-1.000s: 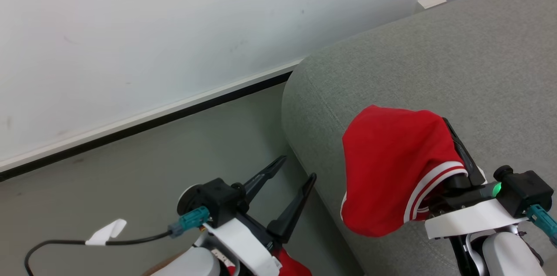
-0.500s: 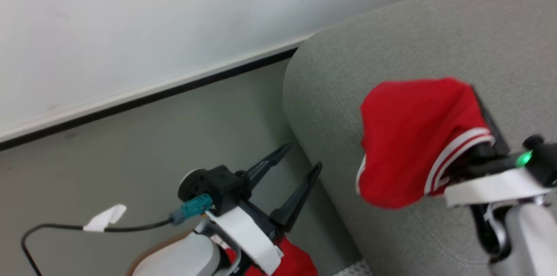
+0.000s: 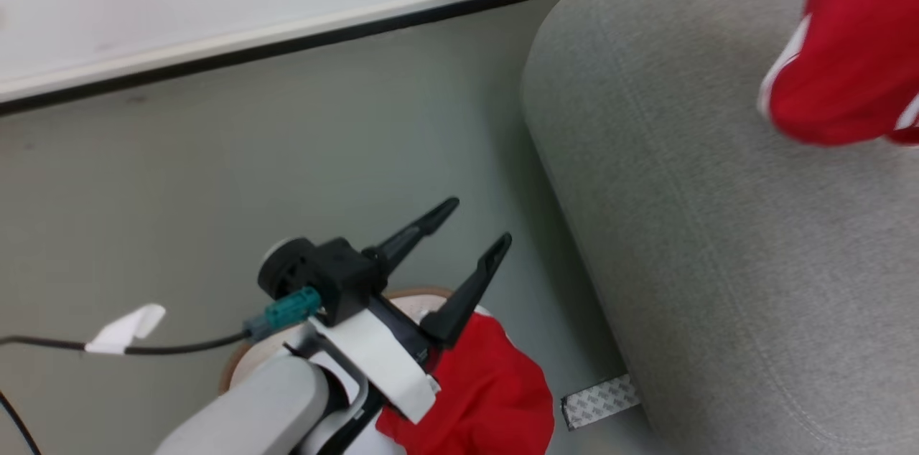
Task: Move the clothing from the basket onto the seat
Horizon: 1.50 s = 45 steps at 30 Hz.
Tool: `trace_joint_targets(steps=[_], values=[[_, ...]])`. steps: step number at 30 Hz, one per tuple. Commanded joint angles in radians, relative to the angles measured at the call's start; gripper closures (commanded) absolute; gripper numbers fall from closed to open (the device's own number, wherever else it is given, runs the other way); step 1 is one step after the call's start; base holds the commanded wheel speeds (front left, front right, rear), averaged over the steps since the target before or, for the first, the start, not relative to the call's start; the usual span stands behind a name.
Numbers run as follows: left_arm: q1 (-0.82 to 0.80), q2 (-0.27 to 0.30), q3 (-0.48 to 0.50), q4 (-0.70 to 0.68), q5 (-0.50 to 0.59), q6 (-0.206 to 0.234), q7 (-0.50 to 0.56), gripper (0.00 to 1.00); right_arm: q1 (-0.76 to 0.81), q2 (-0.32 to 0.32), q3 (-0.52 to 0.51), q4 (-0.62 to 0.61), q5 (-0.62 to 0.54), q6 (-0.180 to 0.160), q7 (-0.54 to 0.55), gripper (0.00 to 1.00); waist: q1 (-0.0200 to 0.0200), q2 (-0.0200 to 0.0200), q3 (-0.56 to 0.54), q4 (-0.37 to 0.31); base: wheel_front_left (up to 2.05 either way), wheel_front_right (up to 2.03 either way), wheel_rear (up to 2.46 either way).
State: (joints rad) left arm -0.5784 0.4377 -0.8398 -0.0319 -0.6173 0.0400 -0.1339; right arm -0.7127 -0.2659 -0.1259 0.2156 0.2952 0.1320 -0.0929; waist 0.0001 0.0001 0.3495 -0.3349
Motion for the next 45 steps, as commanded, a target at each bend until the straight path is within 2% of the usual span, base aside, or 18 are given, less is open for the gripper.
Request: trace_joint_targets(steps=[1, 9, 17, 23, 29, 30, 31, 32, 33, 41, 43, 45], values=[[-0.021, 0.017, 0.012, -0.019, 0.016, 0.005, 0.008, 0.00, -0.049, -0.030, -0.024, 0.023, -0.014, -0.003, 0.009, 1.00, -0.0001, -0.0001, 0.068, 0.043, 0.00, 0.00, 0.00], [-0.084, 0.054, 0.043, -0.076, 0.029, 0.006, 0.030, 0.00, -0.206, -0.139, -0.108, 0.150, -0.093, -0.003, 0.034, 1.00, -0.0001, -0.0001, 0.210, 0.107, 0.00, 0.00, 0.00], [-0.116, 0.054, 0.051, -0.073, 0.028, -0.002, 0.013, 0.00, -0.273, -0.213, -0.143, 0.399, -0.195, -0.003, 0.069, 1.00, -0.0001, -0.0001, 0.287, 0.165, 0.00, 0.00, 0.00], [-0.124, 0.057, 0.057, -0.054, 0.029, -0.002, 0.001, 0.00, -0.255, -0.221, -0.143, 0.591, -0.264, -0.003, 0.150, 1.00, -0.0001, -0.0001, 0.303, 0.192, 0.00, 0.00, 0.00], [-0.128, 0.054, 0.059, -0.044, 0.025, 0.004, -0.005, 0.00, -0.249, -0.206, -0.080, 0.689, -0.232, -0.003, 0.232, 1.00, -0.0001, -0.0001, 0.303, 0.198, 0.00, 0.00, 0.00], [-0.127, 0.054, 0.059, -0.042, 0.024, 0.005, -0.006, 0.00, -0.253, -0.206, -0.072, 0.696, -0.229, -0.003, 0.236, 0.86, -0.0001, -0.0001, 0.301, 0.197, 0.00, 0.00, 0.00], [-0.126, 0.054, 0.058, -0.040, 0.024, 0.006, -0.008, 0.00, -0.256, -0.208, -0.062, 0.700, -0.225, -0.003, 0.236, 0.66, -0.0001, -0.0001, 0.297, 0.196, 0.00, 0.00, 0.00], [-0.124, 0.054, 0.058, -0.036, 0.023, 0.006, -0.009, 0.00, -0.259, -0.208, -0.054, 0.703, -0.222, -0.003, 0.234, 0.16, -0.0001, -0.0001, 0.291, 0.194, 0.00, 0.00, 0.00], [-0.119, 0.054, 0.057, -0.031, 0.021, 0.006, -0.011, 0.00, -0.259, -0.207, -0.048, 0.708, -0.220, -0.003, 0.232, 0.00, -0.0001, -0.0001, 0.282, 0.192, 0.00, 0.00, 0.00], [-0.078, 0.039, 0.049, 0.011, 0.001, 0.011, -0.038, 0.00, -0.240, -0.204, 0.059, 0.740, -0.179, -0.003, 0.272, 0.00, -0.0001, -0.0001, 0.173, 0.180, 0.00, 0.00, 0.00], [-0.052, 0.034, 0.050, 0.030, -0.007, 0.020, -0.046, 0.00, -0.220, -0.210, 0.126, 0.738, -0.134, -0.003, 0.295, 0.00, -0.0001, -0.0001, 0.108, 0.173, 0.00, 0.00, 0.00], [-0.042, 0.034, 0.049, 0.038, -0.012, 0.021, -0.049, 0.00, -0.212, -0.214, 0.147, 0.734, -0.119, -0.003, 0.300, 0.00, -0.0001, -0.0001, 0.084, 0.170, 0.00, 0.00, 0.00]])
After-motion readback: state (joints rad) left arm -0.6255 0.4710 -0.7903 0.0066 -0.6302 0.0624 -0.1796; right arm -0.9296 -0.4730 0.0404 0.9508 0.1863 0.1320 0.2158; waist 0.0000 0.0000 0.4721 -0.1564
